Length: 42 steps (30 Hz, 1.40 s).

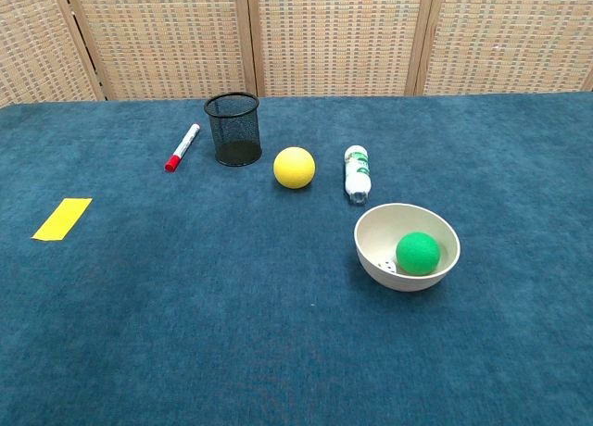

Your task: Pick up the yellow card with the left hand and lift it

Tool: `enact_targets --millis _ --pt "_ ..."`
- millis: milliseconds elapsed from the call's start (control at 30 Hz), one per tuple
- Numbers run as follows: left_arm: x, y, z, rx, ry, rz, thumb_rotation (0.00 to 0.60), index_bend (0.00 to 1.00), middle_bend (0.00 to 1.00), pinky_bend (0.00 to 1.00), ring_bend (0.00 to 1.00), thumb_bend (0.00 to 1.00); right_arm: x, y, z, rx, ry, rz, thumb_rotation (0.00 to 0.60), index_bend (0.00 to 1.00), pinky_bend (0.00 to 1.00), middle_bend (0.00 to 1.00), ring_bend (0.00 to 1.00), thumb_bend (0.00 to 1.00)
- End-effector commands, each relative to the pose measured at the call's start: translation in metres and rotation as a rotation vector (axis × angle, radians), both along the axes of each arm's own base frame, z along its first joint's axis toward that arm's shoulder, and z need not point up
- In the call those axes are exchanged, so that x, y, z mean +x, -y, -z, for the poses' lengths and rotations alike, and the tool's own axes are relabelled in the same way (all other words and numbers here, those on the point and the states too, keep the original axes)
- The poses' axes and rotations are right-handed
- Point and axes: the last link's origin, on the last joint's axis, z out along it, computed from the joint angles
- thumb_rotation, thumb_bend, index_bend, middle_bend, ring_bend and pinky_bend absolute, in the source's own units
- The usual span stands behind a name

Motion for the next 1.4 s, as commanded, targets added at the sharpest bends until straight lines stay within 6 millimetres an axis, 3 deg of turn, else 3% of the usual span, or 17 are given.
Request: enact_targets --millis 33,233,600,1400 --pt "0.003 -0.021 0.016 -0.013 -0.035 -0.017 0.600 0.30 0.00 0.00 0.00 0.27 -0.001 0.001 0.000 0.001 0.002 0.004 0.600 0.05 0.00 0.00 0.00 0.00" --pt "0.000 -0.036 0.038 -0.032 -0.042 -0.066 0.600 0.35 0.00 0.00 0.00 0.37 -0.003 0.003 0.000 0.005 0.010 0.013 0.600 0.05 0.00 0.00 0.00 0.00" --pt "-0.008 -0.044 0.065 -0.064 -0.085 -0.120 0.600 0.39 0.00 0.00 0.00 0.35 -0.007 0.005 0.000 0.014 0.018 0.028 0.600 0.05 0.00 0.00 0.00 0.00" --pt "-0.021 -0.040 0.086 -0.025 -0.094 -0.114 0.600 0.39 0.00 0.00 0.00 0.33 -0.007 0.006 0.000 0.006 0.026 0.025 0.600 0.05 0.00 0.00 0.00 0.00"
